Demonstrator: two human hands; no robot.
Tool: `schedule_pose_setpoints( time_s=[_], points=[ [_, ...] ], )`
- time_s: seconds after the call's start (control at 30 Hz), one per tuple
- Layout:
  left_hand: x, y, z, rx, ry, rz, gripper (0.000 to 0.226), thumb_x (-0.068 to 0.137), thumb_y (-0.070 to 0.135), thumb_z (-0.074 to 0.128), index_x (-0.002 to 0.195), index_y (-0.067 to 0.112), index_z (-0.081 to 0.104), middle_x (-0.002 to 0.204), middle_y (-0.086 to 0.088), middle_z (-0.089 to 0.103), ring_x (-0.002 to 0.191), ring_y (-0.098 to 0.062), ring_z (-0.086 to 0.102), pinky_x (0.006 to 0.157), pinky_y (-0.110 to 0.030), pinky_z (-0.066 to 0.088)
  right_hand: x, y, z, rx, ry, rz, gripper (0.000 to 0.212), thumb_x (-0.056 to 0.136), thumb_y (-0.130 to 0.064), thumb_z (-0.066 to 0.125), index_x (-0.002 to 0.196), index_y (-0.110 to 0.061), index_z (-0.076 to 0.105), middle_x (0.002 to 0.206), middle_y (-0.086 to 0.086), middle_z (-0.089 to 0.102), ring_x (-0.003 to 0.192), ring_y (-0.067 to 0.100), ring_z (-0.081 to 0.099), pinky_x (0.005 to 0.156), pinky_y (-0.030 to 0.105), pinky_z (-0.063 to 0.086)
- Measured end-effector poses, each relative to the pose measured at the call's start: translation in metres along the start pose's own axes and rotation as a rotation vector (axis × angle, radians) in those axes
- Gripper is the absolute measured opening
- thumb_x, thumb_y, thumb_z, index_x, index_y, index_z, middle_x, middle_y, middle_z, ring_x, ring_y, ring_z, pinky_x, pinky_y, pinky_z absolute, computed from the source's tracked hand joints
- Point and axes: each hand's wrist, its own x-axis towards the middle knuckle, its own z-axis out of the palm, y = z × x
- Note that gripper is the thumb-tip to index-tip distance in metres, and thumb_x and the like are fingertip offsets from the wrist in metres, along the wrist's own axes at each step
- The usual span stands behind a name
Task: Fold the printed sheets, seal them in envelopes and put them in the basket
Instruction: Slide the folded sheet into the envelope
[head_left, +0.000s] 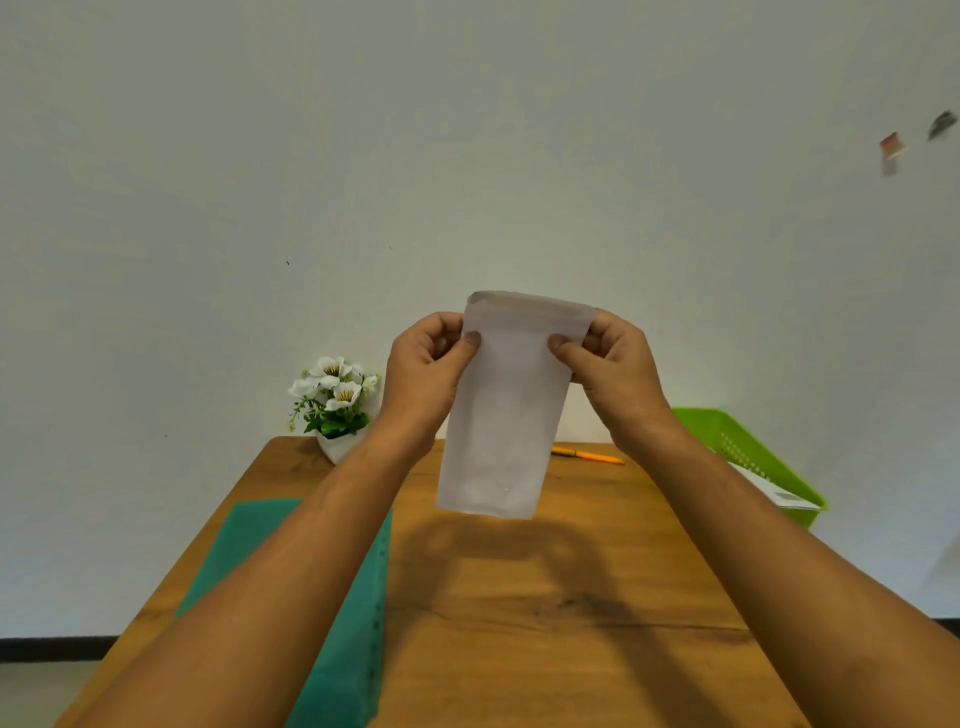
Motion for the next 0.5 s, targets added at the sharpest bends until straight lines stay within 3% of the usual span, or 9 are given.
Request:
schedule_pose_setpoints(
  time_s=[0.17, 0.33, 0.43, 0.5],
  points=[
    [-0.034, -0.031, -0.004, -0.006, -0.035, -0.095, 0.033, 0.092, 0.009, 0.074, 0.123, 0.014, 0.066, 0.087, 0.005, 0.075, 0.088, -0.011, 0.071, 0.077, -0.024, 0.057, -0.03, 0.042, -0.001, -0.032, -0.031, 0.129, 0.017, 0.091, 0.0, 0.074, 0.103, -0.01, 0.07, 0.097, 0.007, 0.076, 0.091, 0.017, 0.072, 0.078, 0.035, 0.058],
    [-0.041, -0.033, -0.007, 0.037, -0.029, -0.1, 0.026, 0.093, 0.021, 0.075, 0.117, 0.018, 0.068, 0.099, -0.001, 0.077, 0.096, -0.015, 0.073, 0.083, -0.031, 0.061, -0.036, 0.044, -0.001, -0.059, -0.02, 0.117, 0.022, 0.091, -0.007, 0.076, 0.11, -0.016, 0.068, 0.103, 0.009, 0.076, 0.096, 0.021, 0.074, 0.08, 0.033, 0.06],
    [-0.038, -0.027, -0.008, 0.089, -0.03, -0.039, 0.018, 0.096, 0.026, 0.071, 0.114, 0.023, 0.068, 0.075, 0.008, 0.068, 0.077, -0.009, 0.065, 0.076, -0.032, 0.057, -0.033, 0.038, 0.0, -0.151, 0.021, 0.032, 0.034, 0.089, -0.01, 0.079, 0.113, -0.022, 0.059, 0.11, 0.004, 0.071, 0.083, 0.017, 0.068, 0.076, 0.031, 0.06],
    [-0.037, -0.028, -0.01, 0.156, -0.043, 0.001, 0.016, 0.099, 0.027, 0.067, 0.115, 0.028, 0.063, 0.066, 0.01, 0.057, 0.072, -0.01, 0.057, 0.075, -0.04, 0.053, -0.032, 0.035, 0.001, -0.235, 0.029, -0.033, 0.034, 0.089, -0.012, 0.079, 0.11, -0.024, 0.055, 0.113, -0.005, 0.069, 0.082, 0.016, 0.065, 0.074, 0.03, 0.059]
  ],
)
